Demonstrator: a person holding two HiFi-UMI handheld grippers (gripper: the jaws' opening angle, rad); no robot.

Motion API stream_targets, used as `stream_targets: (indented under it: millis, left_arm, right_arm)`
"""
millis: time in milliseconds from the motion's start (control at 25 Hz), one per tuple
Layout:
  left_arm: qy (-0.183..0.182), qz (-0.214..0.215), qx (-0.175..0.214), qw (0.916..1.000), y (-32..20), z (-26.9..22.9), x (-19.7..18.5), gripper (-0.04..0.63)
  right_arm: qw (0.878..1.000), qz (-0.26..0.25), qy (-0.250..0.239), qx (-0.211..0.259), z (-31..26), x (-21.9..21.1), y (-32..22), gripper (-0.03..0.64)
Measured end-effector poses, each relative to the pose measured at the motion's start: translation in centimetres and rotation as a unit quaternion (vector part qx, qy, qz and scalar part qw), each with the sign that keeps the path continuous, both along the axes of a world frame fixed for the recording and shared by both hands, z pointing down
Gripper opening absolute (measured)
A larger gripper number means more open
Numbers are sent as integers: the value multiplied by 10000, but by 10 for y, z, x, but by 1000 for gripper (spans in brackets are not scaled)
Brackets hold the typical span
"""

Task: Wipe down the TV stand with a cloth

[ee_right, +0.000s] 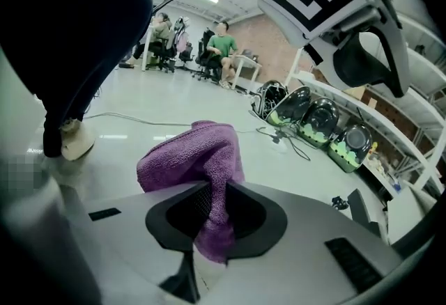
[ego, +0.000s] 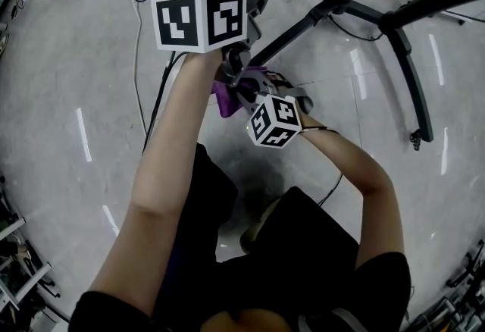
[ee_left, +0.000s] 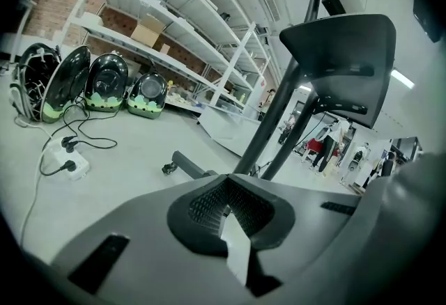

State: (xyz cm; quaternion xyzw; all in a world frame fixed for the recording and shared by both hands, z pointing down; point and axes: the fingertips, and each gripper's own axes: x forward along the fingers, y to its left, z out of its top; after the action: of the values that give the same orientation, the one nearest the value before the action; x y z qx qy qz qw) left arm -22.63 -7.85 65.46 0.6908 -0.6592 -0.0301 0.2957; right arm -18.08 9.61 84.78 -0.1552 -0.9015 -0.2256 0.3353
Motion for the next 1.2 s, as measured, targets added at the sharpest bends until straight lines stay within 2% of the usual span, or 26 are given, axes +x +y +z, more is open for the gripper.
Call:
stream_targets:
  millis: [400,800,1200]
  left_arm:
    - [26,23,-7,10000,-2,3,-2,8]
    - [98,222,-46,9997,-11,8,17,8]
    - [84,330,-101,9994,-14,13,25,8]
  right_arm:
    - [9992,371,79,-125,0,2,-26,77]
    - [9927,1195,147,-36,-1,13,-95,77]
    - [9787,2052,67,77,-1,25,-159,77]
